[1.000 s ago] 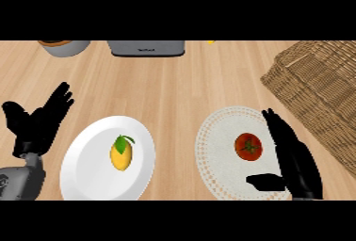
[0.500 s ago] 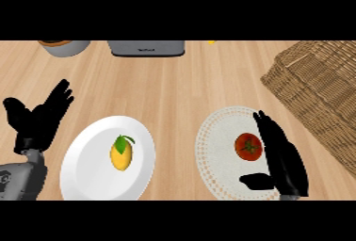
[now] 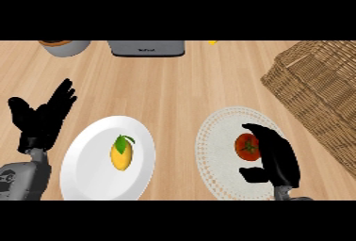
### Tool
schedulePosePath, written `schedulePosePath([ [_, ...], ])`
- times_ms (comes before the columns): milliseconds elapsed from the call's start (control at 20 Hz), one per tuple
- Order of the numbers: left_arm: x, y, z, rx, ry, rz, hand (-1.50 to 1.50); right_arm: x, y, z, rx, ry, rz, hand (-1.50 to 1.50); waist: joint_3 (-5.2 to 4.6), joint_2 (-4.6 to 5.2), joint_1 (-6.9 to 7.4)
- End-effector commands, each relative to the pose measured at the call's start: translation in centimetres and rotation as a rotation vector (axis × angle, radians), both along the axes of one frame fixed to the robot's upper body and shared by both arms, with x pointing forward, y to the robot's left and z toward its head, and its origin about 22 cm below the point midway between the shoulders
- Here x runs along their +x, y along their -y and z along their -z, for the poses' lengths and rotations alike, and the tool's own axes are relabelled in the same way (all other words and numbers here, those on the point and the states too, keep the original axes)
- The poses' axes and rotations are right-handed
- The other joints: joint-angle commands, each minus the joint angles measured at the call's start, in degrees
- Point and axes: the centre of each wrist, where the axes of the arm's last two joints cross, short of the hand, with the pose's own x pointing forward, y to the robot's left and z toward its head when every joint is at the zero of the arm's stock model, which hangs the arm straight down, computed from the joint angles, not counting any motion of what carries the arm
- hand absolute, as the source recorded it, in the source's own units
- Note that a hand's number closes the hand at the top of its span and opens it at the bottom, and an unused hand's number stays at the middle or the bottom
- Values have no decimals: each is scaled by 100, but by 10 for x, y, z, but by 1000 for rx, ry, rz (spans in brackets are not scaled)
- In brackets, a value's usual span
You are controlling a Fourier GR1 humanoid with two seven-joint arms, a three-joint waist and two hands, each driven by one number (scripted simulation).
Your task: Pick the tomato from the placemat and place it in the basket
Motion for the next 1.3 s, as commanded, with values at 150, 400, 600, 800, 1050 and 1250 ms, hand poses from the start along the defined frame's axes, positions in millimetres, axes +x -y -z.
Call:
schedulePosePath([
  [150,10,4,-10,4,4,2,0,8,-19,18,-65,-18,-31,150,13,11,-7],
  [400,-5,4,-4,-4,-4,2,0,25,-62,5,-38,-44,37,150,13,14,77],
  [600,7,15,-6,7,22,75,0,66,-65,-17,76,-150,294,150,24,130,390],
  [800,14,19,-10,-1,21,97,0,100,-99,-46,111,-177,431,150,18,119,492],
  [1050,18,17,-16,0,19,86,0,124,-129,-49,245,-109,480,150,25,109,513],
  [1250,19,24,-8,-5,26,88,0,125,-151,-87,431,148,426,150,21,106,536],
])
